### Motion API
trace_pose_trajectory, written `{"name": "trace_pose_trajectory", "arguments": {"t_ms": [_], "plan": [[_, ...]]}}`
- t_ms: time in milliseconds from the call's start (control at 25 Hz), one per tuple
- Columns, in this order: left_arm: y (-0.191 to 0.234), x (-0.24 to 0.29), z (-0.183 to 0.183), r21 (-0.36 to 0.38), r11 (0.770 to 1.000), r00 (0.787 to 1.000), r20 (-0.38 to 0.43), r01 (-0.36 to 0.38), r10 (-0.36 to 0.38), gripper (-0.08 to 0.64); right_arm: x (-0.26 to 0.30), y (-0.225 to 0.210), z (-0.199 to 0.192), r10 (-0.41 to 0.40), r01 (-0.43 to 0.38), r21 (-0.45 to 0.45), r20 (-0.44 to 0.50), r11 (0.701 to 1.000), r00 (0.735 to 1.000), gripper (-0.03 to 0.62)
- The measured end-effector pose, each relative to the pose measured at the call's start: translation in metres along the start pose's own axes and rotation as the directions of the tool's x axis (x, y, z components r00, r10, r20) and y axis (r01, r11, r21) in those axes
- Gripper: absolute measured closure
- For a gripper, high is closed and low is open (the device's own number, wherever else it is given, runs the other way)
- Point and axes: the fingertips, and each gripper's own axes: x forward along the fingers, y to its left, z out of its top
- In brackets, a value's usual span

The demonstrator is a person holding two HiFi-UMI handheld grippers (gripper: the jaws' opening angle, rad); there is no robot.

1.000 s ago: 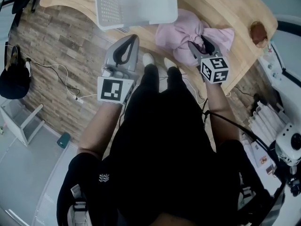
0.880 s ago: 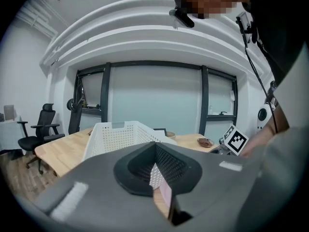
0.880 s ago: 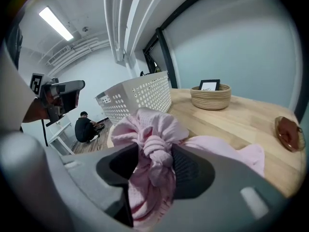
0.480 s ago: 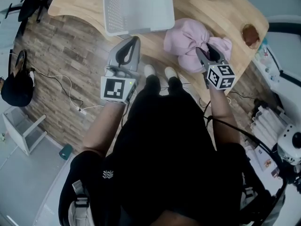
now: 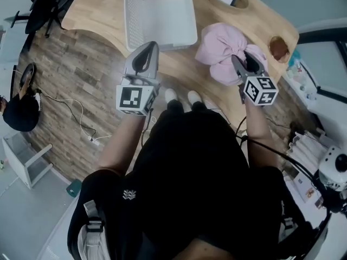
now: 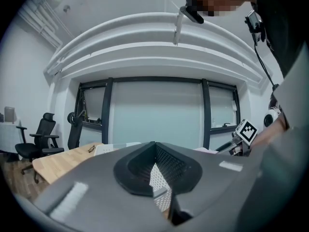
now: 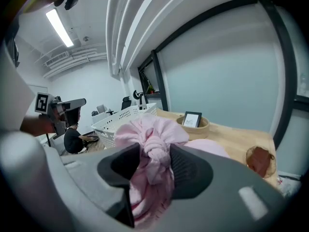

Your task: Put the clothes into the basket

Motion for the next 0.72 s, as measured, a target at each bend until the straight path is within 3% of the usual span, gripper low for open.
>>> {"name": "trace_pose_trajectory", "arguments": {"t_ms": [440,720], "plan": [[0.019,0.005,0.055,0.040,0.999,0.995,0.099,-0.037,0.033,0.552,-0.003,-0.004,0.065,-0.007,0.008,-0.016,0.087,1.000,0.996,0.399],[0.033,0.008,0.071,0.051,0.997,0.990,0.131,-0.050,0.043,0.552,0.000,-0.006,0.098,-0.016,0.022,-0.046,0.126,0.999,0.992,0.400]]}}
